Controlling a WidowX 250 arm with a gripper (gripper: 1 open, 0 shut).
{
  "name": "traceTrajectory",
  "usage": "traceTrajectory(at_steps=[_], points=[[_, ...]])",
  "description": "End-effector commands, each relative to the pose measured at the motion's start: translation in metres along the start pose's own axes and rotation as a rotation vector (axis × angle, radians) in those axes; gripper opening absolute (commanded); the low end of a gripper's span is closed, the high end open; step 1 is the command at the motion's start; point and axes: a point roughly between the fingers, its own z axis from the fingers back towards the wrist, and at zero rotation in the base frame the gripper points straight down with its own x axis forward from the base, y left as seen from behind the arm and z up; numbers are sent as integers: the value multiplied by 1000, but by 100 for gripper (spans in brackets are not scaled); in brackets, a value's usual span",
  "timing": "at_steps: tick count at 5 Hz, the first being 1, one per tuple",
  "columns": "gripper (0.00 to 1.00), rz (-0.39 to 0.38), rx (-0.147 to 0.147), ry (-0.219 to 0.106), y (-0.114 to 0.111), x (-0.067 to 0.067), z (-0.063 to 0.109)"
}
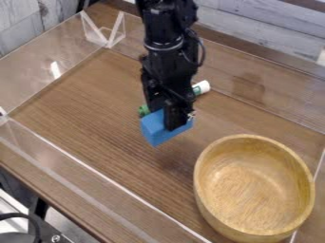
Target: Put the blue block in the brown bowl
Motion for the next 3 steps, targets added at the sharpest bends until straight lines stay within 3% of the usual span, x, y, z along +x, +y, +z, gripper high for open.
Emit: traceTrajectory(at_steps=[1,3], points=[[0,-4,38,-72,-2,13,21],[0,19,40,-90,-18,16,29]])
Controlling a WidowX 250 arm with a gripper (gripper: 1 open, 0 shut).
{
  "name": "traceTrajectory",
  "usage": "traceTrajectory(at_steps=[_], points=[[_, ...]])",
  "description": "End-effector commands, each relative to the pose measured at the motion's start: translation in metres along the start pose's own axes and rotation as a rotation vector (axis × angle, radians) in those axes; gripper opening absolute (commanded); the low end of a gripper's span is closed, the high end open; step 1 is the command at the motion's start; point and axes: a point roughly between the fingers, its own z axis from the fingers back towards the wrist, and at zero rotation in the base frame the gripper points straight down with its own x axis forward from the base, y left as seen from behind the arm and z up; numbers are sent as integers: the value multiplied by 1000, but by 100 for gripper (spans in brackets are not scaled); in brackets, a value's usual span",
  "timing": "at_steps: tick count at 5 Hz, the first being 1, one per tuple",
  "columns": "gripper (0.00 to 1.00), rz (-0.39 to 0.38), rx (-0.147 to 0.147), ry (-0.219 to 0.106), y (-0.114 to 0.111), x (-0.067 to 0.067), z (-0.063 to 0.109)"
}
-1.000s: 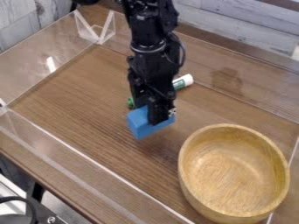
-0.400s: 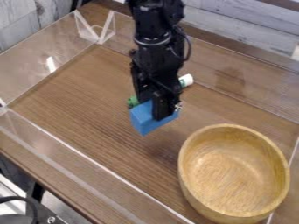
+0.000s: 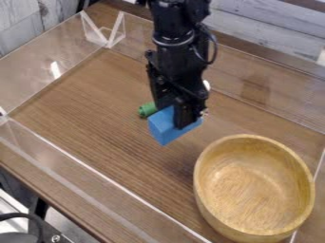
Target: Put the blue block in the brown bowl
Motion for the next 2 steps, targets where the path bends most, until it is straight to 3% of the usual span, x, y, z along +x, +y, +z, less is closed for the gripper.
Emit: traceTrajectory(at_steps=[1,2], points=[[0,5,25,-70,-5,10,18],[0,21,28,-85,-16,12,21]])
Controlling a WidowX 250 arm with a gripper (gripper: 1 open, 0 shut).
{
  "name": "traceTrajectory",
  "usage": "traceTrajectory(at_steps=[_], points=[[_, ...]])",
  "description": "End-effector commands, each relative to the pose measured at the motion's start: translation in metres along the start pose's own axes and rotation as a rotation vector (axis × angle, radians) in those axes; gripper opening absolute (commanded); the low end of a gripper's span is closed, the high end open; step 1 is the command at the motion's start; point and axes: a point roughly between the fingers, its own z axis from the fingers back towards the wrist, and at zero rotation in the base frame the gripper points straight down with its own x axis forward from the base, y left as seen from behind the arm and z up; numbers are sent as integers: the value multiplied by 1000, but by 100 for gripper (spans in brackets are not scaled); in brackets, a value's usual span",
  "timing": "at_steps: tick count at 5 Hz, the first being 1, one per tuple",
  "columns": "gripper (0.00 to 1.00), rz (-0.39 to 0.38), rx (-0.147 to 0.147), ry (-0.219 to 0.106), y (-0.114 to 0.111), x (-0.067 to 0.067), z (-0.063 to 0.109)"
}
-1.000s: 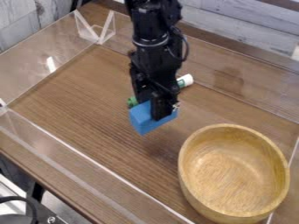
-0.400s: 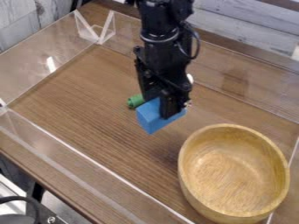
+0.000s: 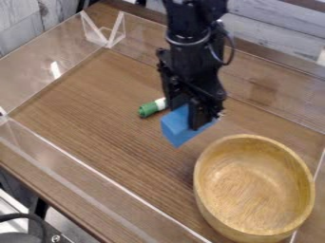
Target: Put the blue block in the brown bowl
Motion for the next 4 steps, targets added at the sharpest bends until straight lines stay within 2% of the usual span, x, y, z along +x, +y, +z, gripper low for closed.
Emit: traceTrajectory(at_steps=[1,3,4], points=[[0,7,16,-65,-11,7,13],[0,16,23,-94,-33,6,13],[0,15,20,-96,-38,5,14]])
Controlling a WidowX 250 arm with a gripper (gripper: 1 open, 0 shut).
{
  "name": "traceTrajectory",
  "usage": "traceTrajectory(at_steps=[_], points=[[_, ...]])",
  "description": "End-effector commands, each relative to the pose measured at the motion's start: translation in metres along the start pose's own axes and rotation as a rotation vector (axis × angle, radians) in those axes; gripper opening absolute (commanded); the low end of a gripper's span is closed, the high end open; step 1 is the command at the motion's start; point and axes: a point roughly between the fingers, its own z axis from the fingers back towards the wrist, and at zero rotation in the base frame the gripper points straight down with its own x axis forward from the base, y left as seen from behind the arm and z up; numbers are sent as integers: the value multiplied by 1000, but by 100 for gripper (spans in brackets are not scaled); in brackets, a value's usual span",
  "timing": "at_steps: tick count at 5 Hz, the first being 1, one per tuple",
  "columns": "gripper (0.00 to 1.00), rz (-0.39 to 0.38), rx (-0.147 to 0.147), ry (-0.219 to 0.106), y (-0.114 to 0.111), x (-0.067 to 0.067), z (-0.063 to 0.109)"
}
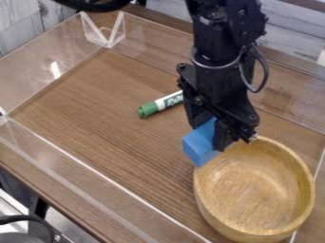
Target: Put the blue block in the brown bowl
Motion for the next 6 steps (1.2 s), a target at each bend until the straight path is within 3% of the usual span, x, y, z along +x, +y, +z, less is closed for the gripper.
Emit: traceTrajectory(at_steps=[1,4,6], points=[[0,8,7,-49,-4,8,15],[0,35,7,-49,-15,10,23],[0,57,7,-70,-29,15,23]])
